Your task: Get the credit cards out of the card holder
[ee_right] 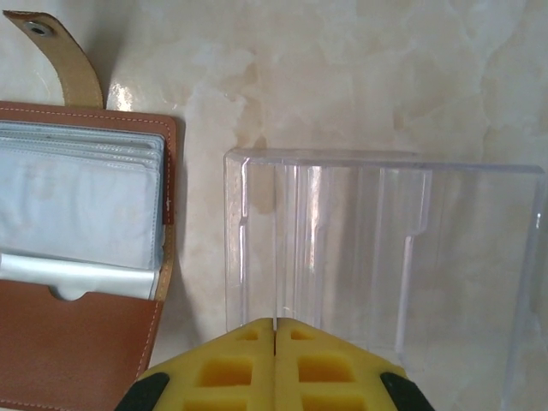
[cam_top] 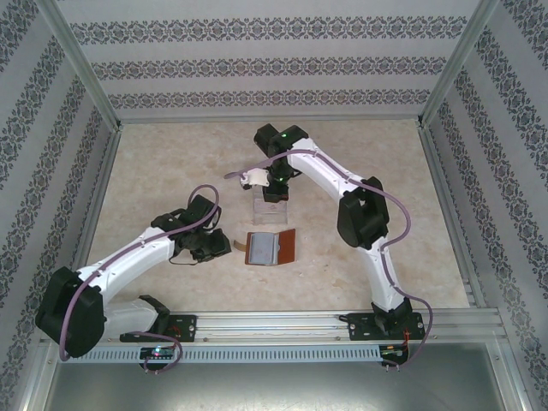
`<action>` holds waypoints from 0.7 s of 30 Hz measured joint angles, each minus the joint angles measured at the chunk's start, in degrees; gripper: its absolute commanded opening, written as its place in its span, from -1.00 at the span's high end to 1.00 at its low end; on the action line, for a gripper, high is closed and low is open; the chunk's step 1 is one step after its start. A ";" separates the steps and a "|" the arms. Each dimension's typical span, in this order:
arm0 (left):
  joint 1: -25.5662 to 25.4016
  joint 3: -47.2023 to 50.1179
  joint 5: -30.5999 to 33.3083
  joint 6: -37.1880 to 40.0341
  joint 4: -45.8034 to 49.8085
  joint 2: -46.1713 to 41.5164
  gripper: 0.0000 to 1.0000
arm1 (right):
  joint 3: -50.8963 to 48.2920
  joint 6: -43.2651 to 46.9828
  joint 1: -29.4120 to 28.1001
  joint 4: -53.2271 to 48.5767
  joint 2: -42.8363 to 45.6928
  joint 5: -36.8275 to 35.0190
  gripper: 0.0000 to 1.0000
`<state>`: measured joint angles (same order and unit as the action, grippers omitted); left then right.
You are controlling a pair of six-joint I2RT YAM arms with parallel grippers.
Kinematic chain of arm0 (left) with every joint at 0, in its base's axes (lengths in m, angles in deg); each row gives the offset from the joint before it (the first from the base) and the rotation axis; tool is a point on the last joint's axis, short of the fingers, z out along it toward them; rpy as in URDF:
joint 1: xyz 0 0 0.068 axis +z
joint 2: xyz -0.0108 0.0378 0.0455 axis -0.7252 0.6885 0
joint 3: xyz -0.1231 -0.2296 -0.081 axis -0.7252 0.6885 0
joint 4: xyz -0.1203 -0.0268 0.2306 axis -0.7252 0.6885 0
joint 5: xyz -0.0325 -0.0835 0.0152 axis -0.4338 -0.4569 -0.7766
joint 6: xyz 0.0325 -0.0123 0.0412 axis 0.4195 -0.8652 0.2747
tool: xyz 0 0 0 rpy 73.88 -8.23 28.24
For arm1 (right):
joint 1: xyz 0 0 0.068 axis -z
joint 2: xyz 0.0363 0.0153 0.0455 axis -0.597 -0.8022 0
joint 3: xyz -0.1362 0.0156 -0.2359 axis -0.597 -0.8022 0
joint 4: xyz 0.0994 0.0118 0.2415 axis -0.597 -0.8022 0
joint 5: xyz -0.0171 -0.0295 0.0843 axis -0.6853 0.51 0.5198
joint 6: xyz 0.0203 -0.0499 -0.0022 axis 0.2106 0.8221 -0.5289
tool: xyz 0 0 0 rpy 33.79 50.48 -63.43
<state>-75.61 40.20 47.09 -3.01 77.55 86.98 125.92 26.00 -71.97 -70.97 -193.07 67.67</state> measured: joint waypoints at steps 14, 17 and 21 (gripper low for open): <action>0.63 0.63 0.87 -0.20 0.52 -1.68 0.59 | 1.90 0.87 -0.11 -4.37 -5.35 2.32 1.00; 0.74 0.68 1.05 -0.22 0.57 -1.79 0.59 | 2.91 0.90 -0.11 -5.35 -6.60 3.06 0.96; 0.74 0.98 1.07 -0.42 0.57 -2.08 0.59 | 3.80 0.90 -0.11 -6.27 -7.67 3.69 0.80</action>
<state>-74.87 41.18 48.16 -3.42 78.12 84.91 129.72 26.90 -72.07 -77.24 -200.74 71.37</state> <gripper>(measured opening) 0.205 0.081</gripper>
